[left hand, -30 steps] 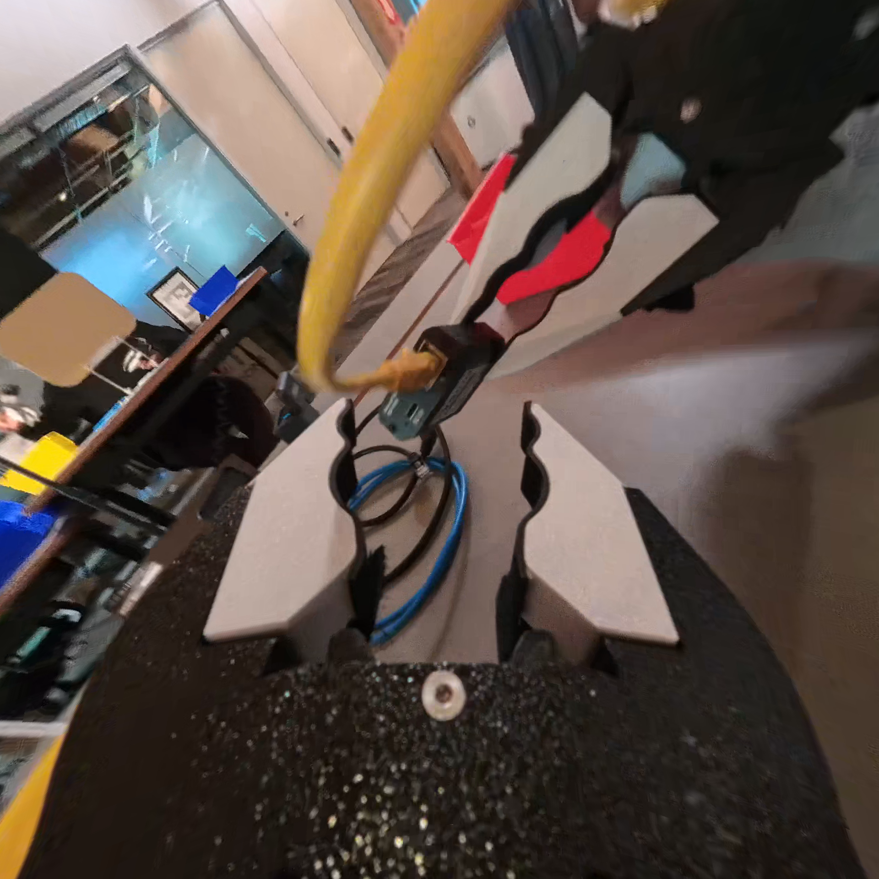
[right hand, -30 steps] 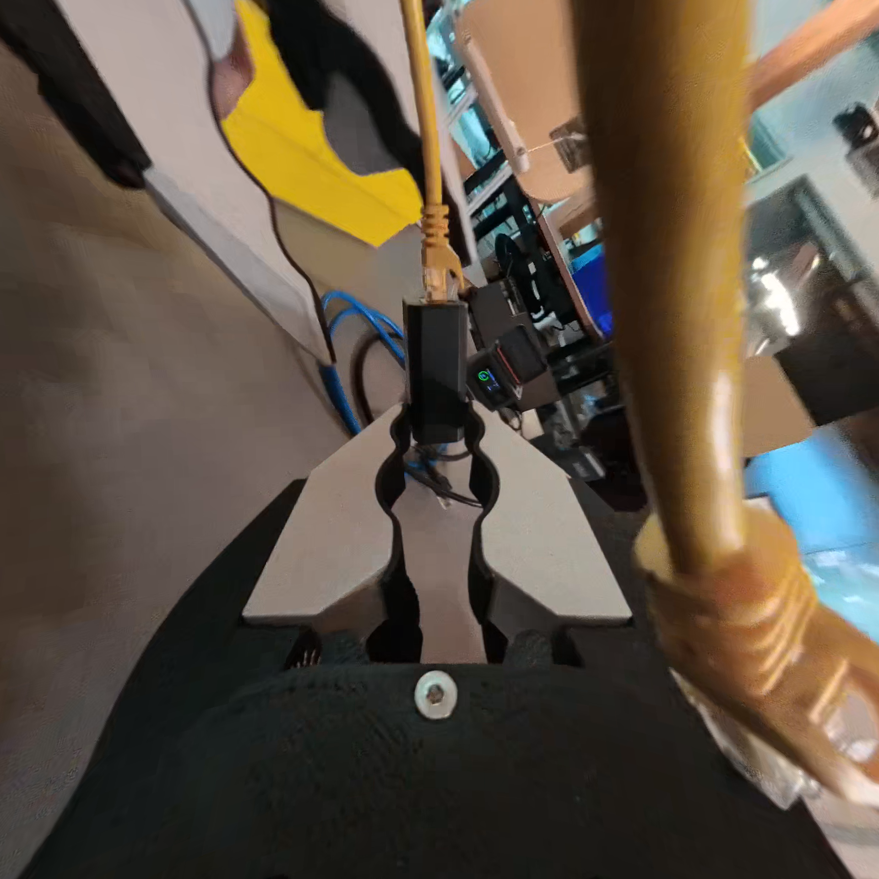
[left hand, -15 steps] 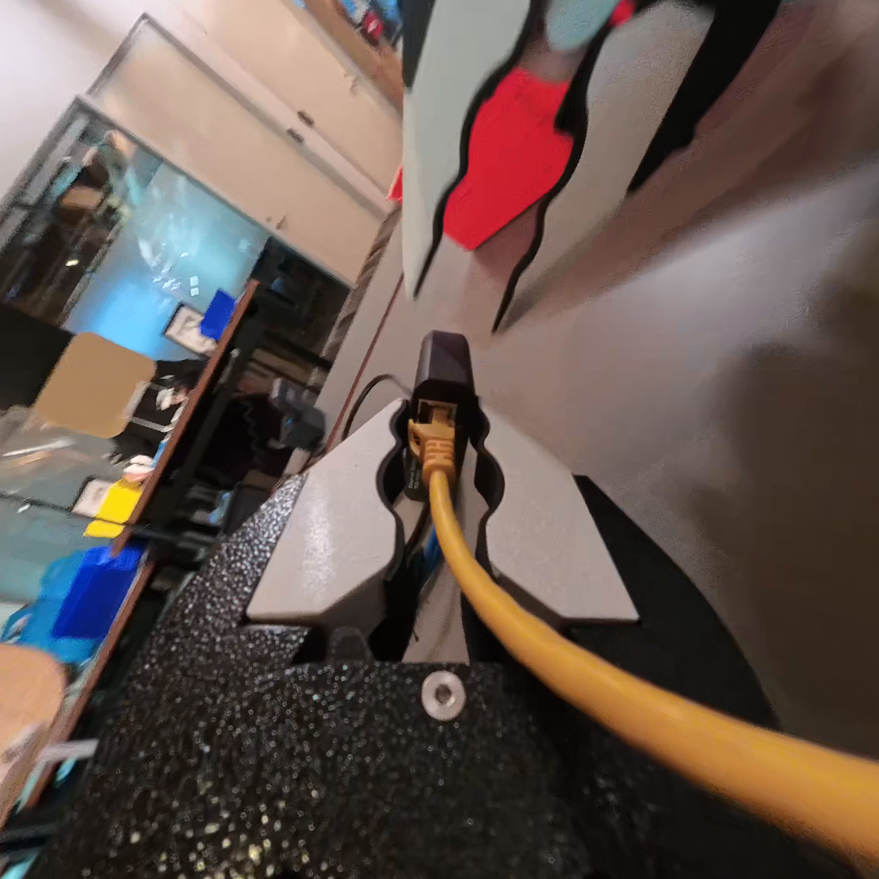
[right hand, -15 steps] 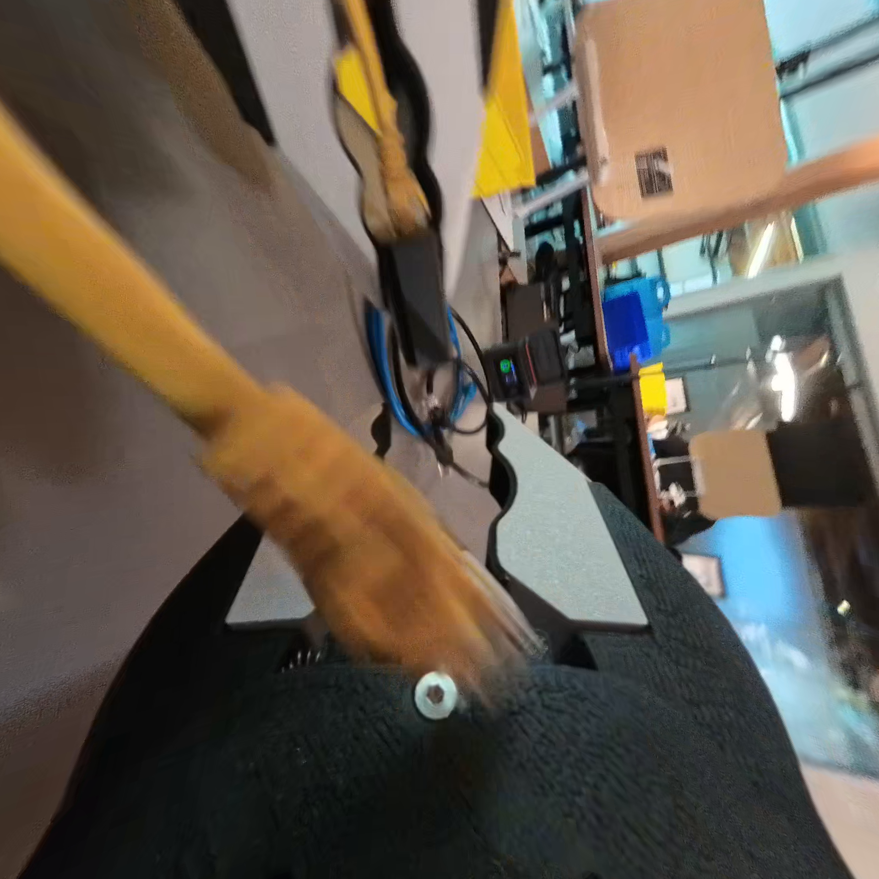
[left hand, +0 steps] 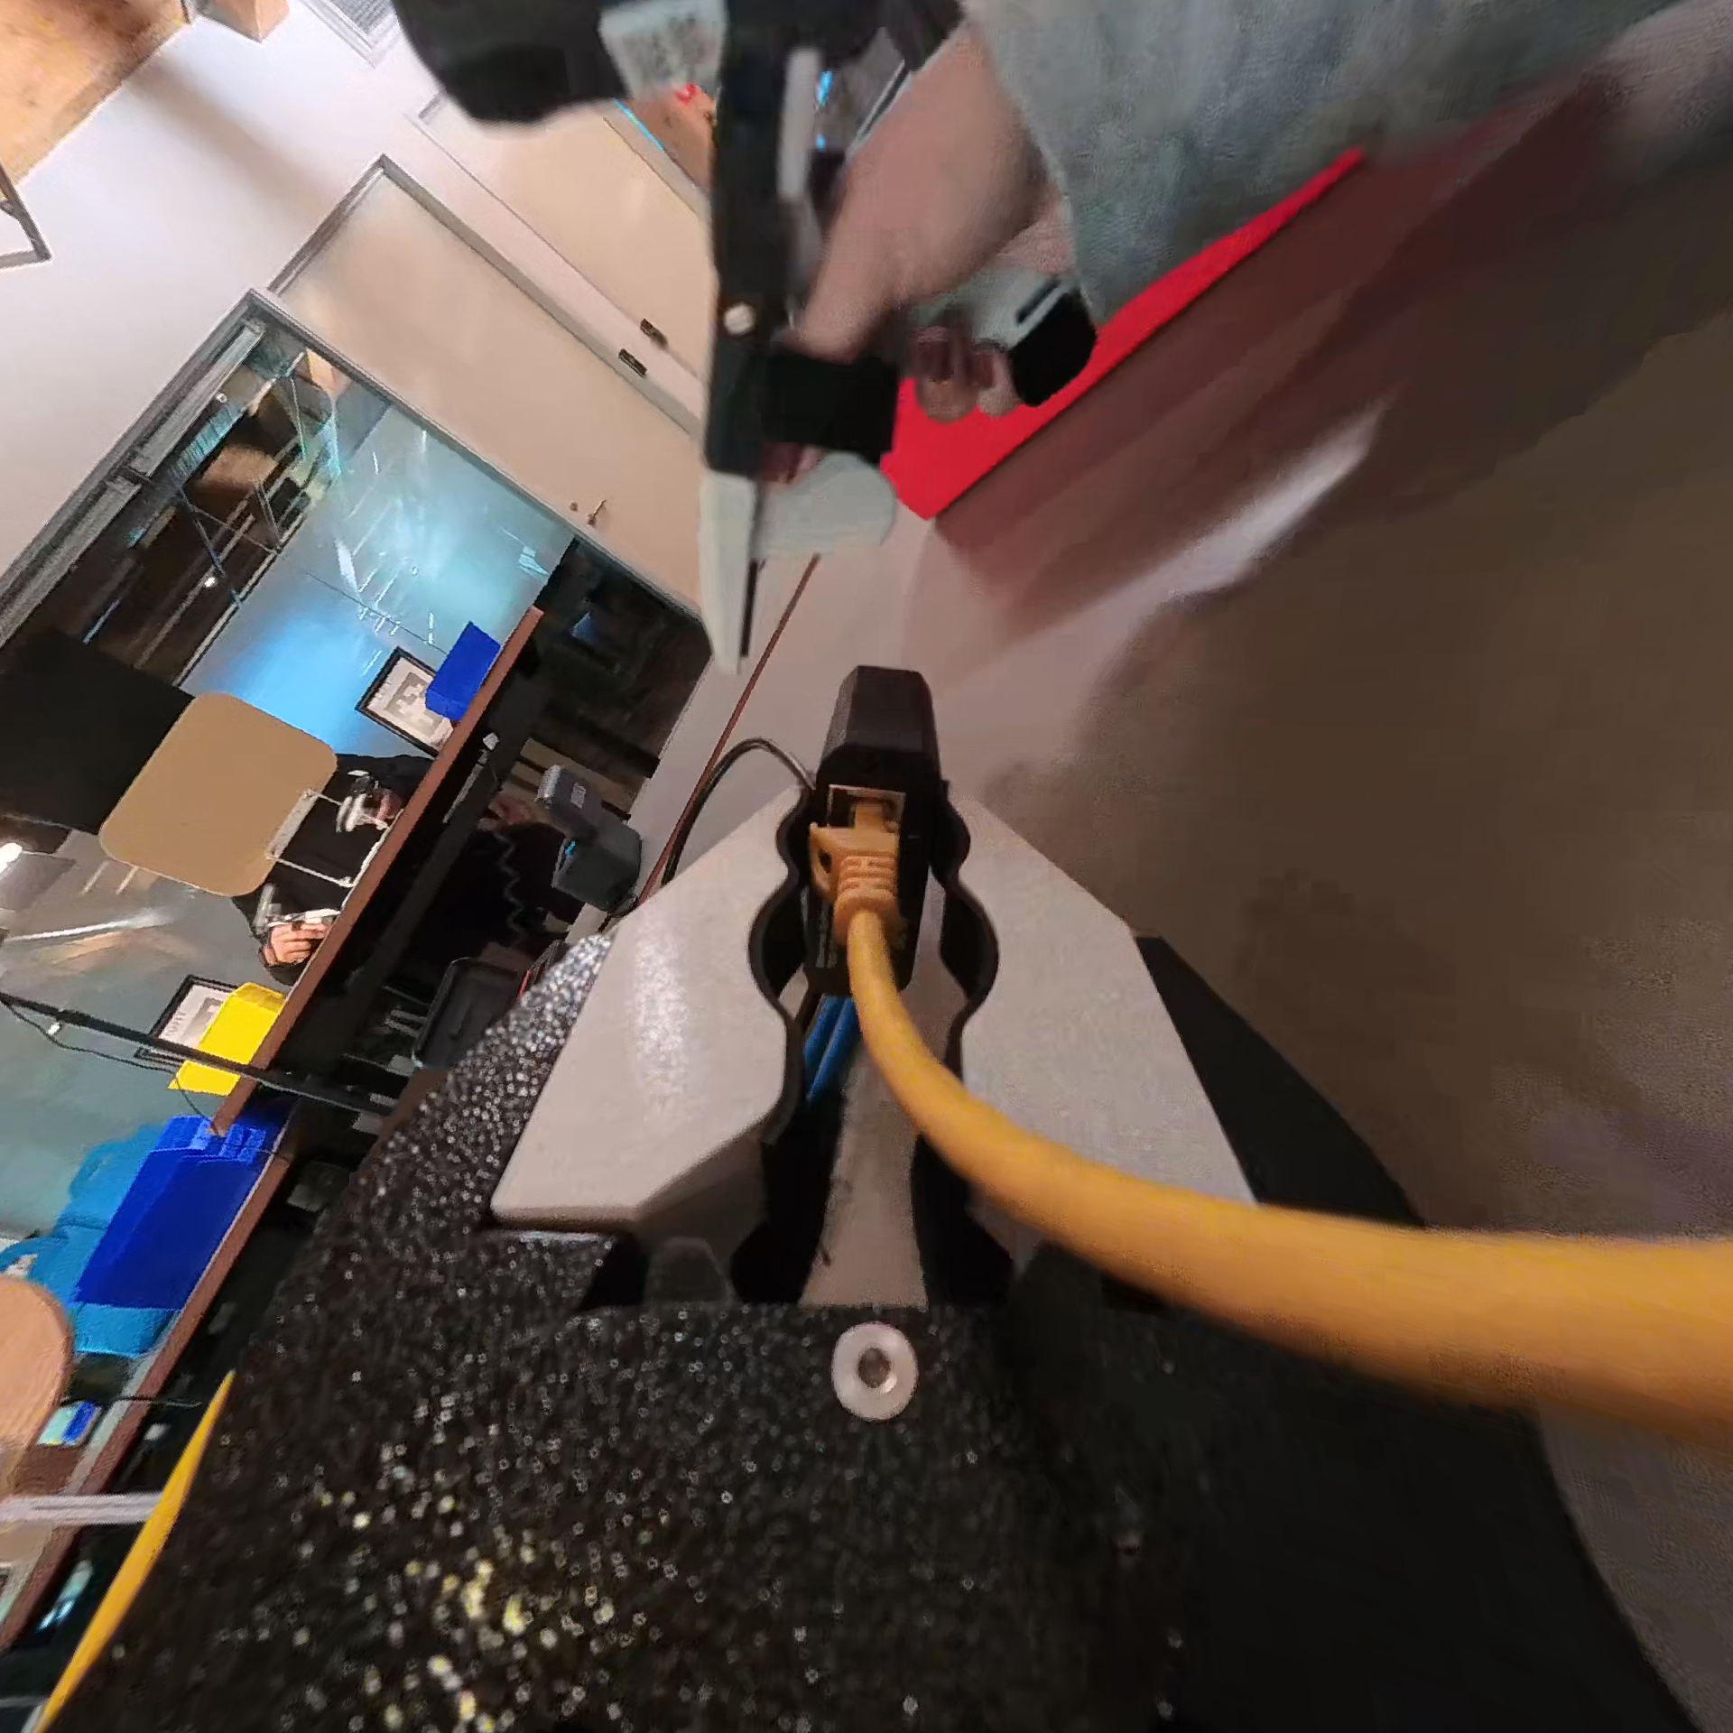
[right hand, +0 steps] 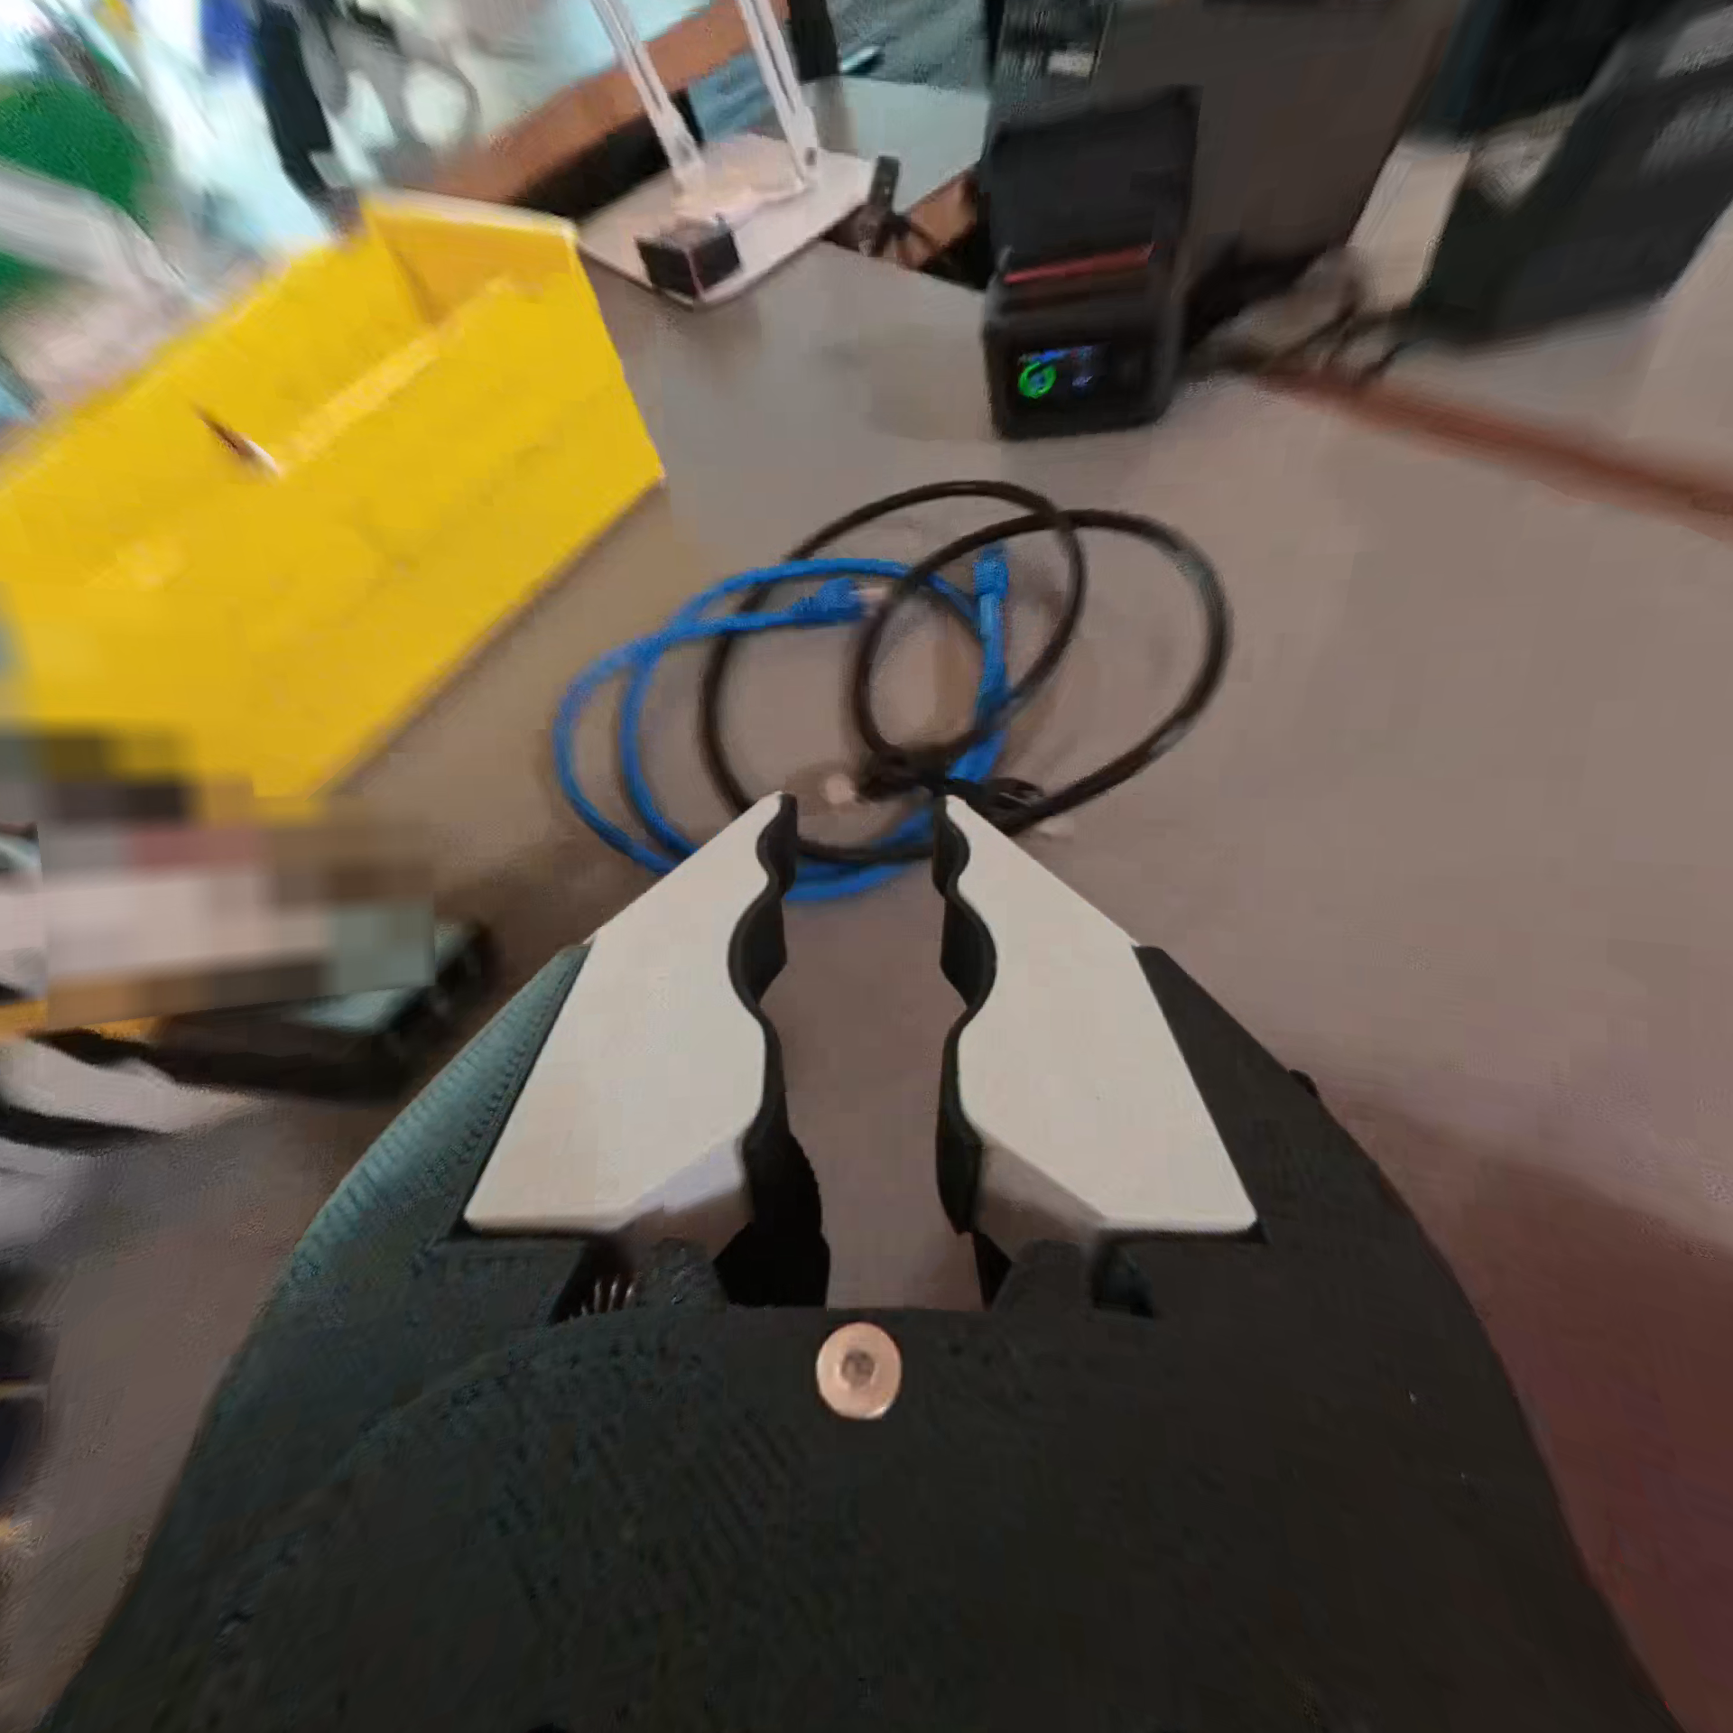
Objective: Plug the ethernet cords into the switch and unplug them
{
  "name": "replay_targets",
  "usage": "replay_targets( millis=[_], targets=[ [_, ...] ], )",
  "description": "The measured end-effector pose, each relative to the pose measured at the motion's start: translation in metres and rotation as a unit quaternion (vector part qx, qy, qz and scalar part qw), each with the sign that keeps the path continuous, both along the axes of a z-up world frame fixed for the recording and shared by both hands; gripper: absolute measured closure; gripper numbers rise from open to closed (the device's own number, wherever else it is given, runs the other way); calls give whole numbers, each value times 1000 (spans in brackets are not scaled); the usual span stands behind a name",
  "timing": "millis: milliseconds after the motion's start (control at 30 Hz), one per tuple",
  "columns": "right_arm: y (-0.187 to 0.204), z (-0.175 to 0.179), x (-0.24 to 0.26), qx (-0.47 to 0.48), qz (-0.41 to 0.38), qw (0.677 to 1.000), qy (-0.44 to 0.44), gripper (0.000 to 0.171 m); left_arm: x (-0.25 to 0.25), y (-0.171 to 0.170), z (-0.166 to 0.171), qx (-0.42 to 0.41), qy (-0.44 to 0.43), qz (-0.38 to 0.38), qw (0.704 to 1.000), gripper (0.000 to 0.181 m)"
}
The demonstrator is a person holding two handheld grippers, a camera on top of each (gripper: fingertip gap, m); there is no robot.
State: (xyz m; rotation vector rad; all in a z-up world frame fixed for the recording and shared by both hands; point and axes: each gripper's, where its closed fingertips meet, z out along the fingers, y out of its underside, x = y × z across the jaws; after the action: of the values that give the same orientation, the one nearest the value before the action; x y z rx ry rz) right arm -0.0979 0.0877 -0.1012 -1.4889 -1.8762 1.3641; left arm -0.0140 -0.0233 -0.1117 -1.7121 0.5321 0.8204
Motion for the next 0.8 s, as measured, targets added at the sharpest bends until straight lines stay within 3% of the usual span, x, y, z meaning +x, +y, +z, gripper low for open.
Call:
replay_targets(
  millis=[100,233,467,667,800],
  targets=[
    [-13,-13,-26,-148,14,982,-115,138,-9,-2,-1,0,4,14,1000,158],
    [-4,-49,-51,-84,3,975,-205,134,-20,-7,6,24,-20,28,999,159],
    [-8,-66,-64,-51,33,954,-294,136,-25,-11,12,39,-20,37,998,159],
    [-7,-72,-68,-34,37,956,-288,157,-20,-7,7,20,6,34,999,158],
    [-1,-45,-62,-54,25,974,-217,165,-27,-8,6,16,5,55,998,159]
  ],
)
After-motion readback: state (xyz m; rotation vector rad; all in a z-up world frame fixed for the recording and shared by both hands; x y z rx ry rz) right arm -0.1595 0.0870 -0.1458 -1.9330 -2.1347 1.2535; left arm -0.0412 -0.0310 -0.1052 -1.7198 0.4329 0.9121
